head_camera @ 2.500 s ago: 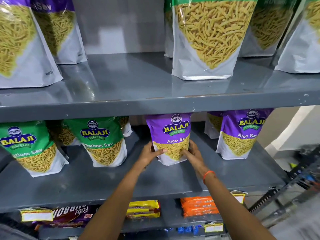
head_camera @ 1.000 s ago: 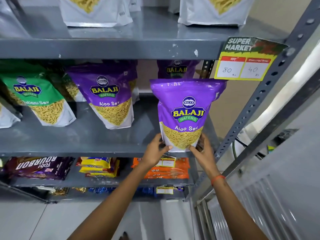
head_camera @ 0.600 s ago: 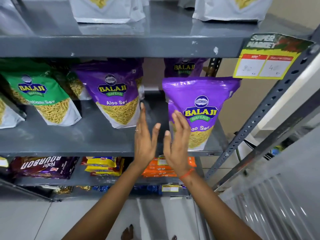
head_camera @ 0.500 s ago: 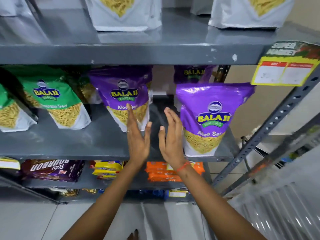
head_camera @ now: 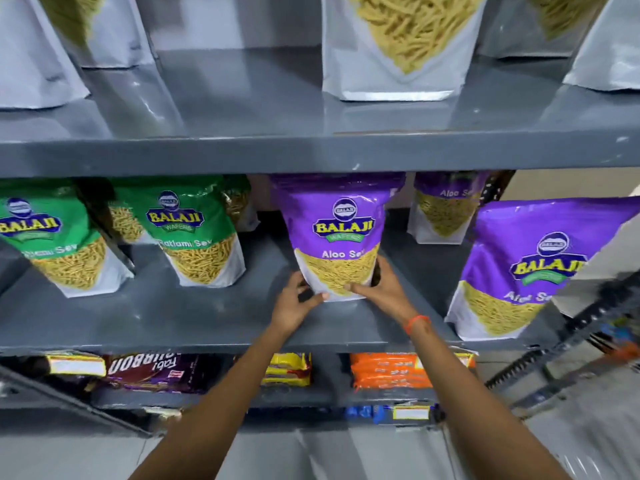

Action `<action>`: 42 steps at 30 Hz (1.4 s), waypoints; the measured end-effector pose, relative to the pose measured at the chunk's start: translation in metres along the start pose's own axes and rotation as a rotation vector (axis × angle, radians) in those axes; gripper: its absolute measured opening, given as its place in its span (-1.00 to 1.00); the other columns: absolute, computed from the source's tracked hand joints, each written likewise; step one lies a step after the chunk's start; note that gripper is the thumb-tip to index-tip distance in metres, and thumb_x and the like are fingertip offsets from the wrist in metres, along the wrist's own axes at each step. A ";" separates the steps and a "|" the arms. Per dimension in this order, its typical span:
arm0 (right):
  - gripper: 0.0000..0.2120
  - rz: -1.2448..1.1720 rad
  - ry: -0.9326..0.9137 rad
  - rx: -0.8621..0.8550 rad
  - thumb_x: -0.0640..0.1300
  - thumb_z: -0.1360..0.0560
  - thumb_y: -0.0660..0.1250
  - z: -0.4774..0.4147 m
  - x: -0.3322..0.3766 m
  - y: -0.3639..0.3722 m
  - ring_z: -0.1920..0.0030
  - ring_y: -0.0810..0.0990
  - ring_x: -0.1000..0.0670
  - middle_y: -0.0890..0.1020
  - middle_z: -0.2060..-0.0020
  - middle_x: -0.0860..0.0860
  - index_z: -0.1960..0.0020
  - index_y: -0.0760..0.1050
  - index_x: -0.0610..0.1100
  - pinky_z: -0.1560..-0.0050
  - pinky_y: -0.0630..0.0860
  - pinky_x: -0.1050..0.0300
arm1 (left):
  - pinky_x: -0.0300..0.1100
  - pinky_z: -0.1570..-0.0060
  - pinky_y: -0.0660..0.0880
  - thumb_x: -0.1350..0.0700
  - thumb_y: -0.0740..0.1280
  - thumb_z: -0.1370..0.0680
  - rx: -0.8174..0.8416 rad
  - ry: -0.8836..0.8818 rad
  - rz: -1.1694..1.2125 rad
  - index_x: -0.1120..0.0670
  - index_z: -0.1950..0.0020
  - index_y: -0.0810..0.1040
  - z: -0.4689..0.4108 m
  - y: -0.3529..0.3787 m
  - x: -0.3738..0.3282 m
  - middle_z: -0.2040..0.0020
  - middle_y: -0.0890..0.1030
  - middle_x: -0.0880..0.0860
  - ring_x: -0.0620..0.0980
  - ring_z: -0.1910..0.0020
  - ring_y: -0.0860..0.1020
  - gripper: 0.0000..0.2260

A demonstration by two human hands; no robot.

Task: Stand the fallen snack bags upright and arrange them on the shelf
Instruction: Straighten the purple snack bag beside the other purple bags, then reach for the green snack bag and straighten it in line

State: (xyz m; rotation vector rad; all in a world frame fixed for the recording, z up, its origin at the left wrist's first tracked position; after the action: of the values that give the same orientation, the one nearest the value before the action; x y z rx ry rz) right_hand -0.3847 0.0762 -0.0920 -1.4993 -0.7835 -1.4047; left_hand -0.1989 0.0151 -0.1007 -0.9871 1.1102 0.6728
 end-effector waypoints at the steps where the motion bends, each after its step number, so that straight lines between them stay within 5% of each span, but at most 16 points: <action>1: -0.31 0.000 0.003 -0.001 -0.20 -0.22 0.57 0.010 -0.004 -0.002 -0.15 0.54 0.01 0.56 -0.15 -0.03 -0.27 0.33 -0.12 -0.06 0.52 0.28 | -0.08 -0.14 0.51 0.11 0.47 -0.37 0.005 0.015 -0.023 0.14 -0.17 0.42 0.010 0.002 0.002 -0.07 0.58 0.05 0.04 -0.13 0.56 -0.57; 4: -0.26 0.025 0.020 -0.006 -0.06 -0.15 0.60 0.042 -0.016 -0.007 -0.16 0.56 0.02 0.58 -0.15 0.00 -0.23 0.33 -0.05 -0.18 0.50 0.04 | -0.41 0.02 0.48 0.12 0.45 -0.39 0.011 0.082 -0.029 0.12 -0.19 0.42 0.040 0.007 0.013 -0.06 0.57 -0.02 -0.08 -0.08 0.55 -0.59; 9: -0.35 -0.023 0.001 -0.039 -0.24 -0.23 0.56 0.078 -0.019 -0.010 -0.15 0.57 0.03 0.58 -0.15 -0.02 -0.23 0.35 -0.05 -0.15 0.52 0.13 | -0.58 0.08 0.42 0.11 0.43 -0.42 -0.022 0.120 -0.026 0.09 -0.22 0.43 0.070 0.019 0.017 -0.12 0.58 -0.05 -0.13 -0.09 0.55 -0.59; 18: -0.36 -0.019 -0.026 0.003 -0.18 -0.25 0.56 0.088 -0.008 -0.011 -0.21 0.53 -0.04 0.55 -0.19 -0.06 -0.22 0.33 0.01 -0.18 0.51 0.05 | 0.03 -0.20 0.51 0.11 0.42 -0.41 -0.022 0.013 -0.036 0.15 -0.22 0.41 0.079 0.019 0.003 -0.22 0.58 0.16 0.09 -0.18 0.55 -0.58; 22: -0.21 0.030 -0.026 0.009 0.03 -0.22 0.56 0.098 0.002 -0.016 -0.29 0.47 -0.03 0.48 -0.30 -0.05 -0.33 0.24 0.02 -0.28 0.45 -0.02 | -0.10 -0.15 0.47 0.06 0.41 -0.43 0.006 0.006 -0.041 0.10 -0.31 0.35 0.088 0.017 -0.008 -0.28 0.54 0.10 0.06 -0.24 0.50 -0.50; 26: -0.18 0.154 -0.265 -0.398 0.30 -0.35 0.28 0.126 0.036 -0.009 -0.41 0.28 -0.03 0.32 -0.41 -0.11 -0.44 0.10 -0.10 -0.41 0.25 0.05 | 0.01 -0.34 0.34 -0.07 0.36 -0.44 -0.095 0.111 -0.084 0.00 -0.50 0.03 0.104 0.004 -0.021 -0.50 0.25 0.02 0.01 -0.44 0.27 -0.26; 30: -0.58 0.368 -0.640 -0.664 -0.09 -0.53 0.18 0.141 0.075 0.039 -0.29 0.34 -0.11 0.41 -0.26 -0.17 -0.34 0.27 -0.22 -0.36 0.28 0.01 | -0.04 -0.43 0.19 -0.14 0.23 -0.49 -0.287 0.322 -0.136 -0.05 -0.50 -0.03 0.119 -0.026 -0.039 -0.53 0.11 -0.07 -0.02 -0.50 0.16 -0.32; 33: -0.61 0.363 -0.743 -0.575 -0.14 -0.53 0.18 0.131 0.094 0.090 -0.28 0.35 -0.08 0.40 -0.24 -0.13 -0.32 0.30 -0.23 -0.38 0.26 0.11 | -0.12 -0.46 0.12 -0.17 0.16 -0.49 -0.404 0.452 -0.161 -0.02 -0.51 -0.03 0.116 -0.061 -0.047 -0.51 0.09 -0.15 -0.05 -0.51 0.12 -0.34; 37: -0.64 0.333 -0.766 -0.474 -0.20 -0.52 0.18 0.109 0.110 0.157 -0.27 0.36 -0.05 0.39 -0.24 -0.07 -0.30 0.32 -0.23 -0.37 0.27 0.17 | -0.14 -0.48 0.06 -0.16 0.16 -0.50 -0.481 0.439 -0.165 0.04 -0.51 -0.08 0.094 -0.121 -0.033 -0.56 0.06 0.01 -0.05 -0.52 0.06 -0.31; 42: -0.47 0.283 -0.425 -0.191 -0.25 -0.44 0.31 0.041 0.100 0.231 -0.36 0.33 -0.21 0.38 -0.31 -0.29 -0.35 0.25 -0.35 -0.42 0.23 0.00 | 0.03 -0.50 0.10 0.00 0.35 -0.47 -0.494 0.241 -0.119 0.14 -0.50 -0.11 0.044 -0.202 0.025 -0.56 0.00 0.13 0.07 -0.53 0.06 -0.20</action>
State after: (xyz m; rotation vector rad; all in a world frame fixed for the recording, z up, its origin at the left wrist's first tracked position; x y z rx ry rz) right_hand -0.1446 0.0118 -0.0351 -2.0096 -0.6664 -0.9824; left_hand -0.0008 -0.0334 -0.0568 -1.5782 1.1045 0.7627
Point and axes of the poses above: each hand's wrist, its own z-axis away from the middle knuckle, its own y-axis out of the palm, x = y × z, the point moved 1 cm from there along -z, towards the middle knuckle
